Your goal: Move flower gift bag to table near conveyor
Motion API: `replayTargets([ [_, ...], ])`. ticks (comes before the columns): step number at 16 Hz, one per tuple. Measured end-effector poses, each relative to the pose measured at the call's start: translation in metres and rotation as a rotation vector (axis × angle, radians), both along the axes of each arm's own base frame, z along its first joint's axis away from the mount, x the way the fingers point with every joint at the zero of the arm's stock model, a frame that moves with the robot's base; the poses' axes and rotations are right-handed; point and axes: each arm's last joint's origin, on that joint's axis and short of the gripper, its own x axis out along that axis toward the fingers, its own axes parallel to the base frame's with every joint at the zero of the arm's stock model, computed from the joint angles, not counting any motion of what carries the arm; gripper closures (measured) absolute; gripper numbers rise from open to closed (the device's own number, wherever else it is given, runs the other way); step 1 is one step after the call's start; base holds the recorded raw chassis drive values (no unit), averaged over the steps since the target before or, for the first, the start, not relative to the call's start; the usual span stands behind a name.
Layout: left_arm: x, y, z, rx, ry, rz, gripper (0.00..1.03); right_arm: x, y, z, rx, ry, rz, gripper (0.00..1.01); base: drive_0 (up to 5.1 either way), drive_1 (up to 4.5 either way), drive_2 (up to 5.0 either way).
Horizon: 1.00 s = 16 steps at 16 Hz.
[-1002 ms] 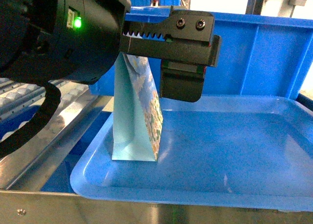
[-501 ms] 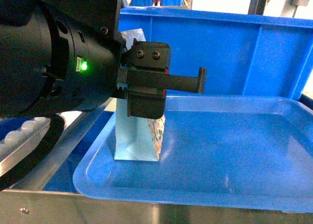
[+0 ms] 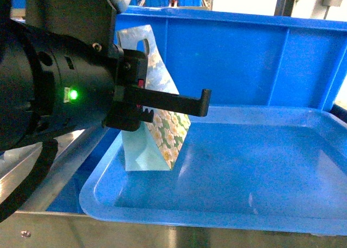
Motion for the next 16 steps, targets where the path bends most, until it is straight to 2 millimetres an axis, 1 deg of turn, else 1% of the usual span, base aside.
replayTargets([
  [1,-0.003,0.003,0.005,0.011,-0.036,-0.003,1.01,0.000,0.000,0.000,0.000,0.000,0.000,0.98,0.0,0.00,0.0],
  [2,-0.008,0.010,0.014,0.011,-0.085,-0.002,1.01,0.000,0.000,0.000,0.000,0.000,0.000,0.98,0.0,0.00,0.0],
  [4,-0.014,0.031,0.031,0.009,-0.156,0.028,1.01,0.000,0.000,0.000,0.000,0.000,0.000,0.98,0.0,0.00,0.0],
  [5,-0.018,0.042,0.037,0.012,-0.178,0.040,1.01,0.000,0.000,0.000,0.000,0.000,0.000,0.98,0.0,0.00,0.0],
  [8,-0.042,0.078,0.047,0.022,-0.263,0.066,1.01,0.000,0.000,0.000,0.000,0.000,0.000,0.98,0.0,0.00,0.0],
  [9,-0.052,0.090,0.049,0.024,-0.289,0.072,1.01,0.000,0.000,0.000,0.000,0.000,0.000,0.98,0.0,0.00,0.0],
  [12,-0.078,0.116,0.051,0.036,-0.390,0.124,1.01,0.000,0.000,0.000,0.000,0.000,0.000,0.98,0.0,0.00,0.0],
  [14,-0.082,0.117,0.056,0.028,-0.427,0.125,1.01,0.000,0.000,0.000,0.000,0.000,-0.001,0.98,0.0,0.00,0.0],
  [16,-0.080,0.116,0.052,0.039,-0.400,0.106,1.01,0.000,0.000,0.000,-0.001,0.000,-0.004,0.98,0.0,0.00,0.0],
])
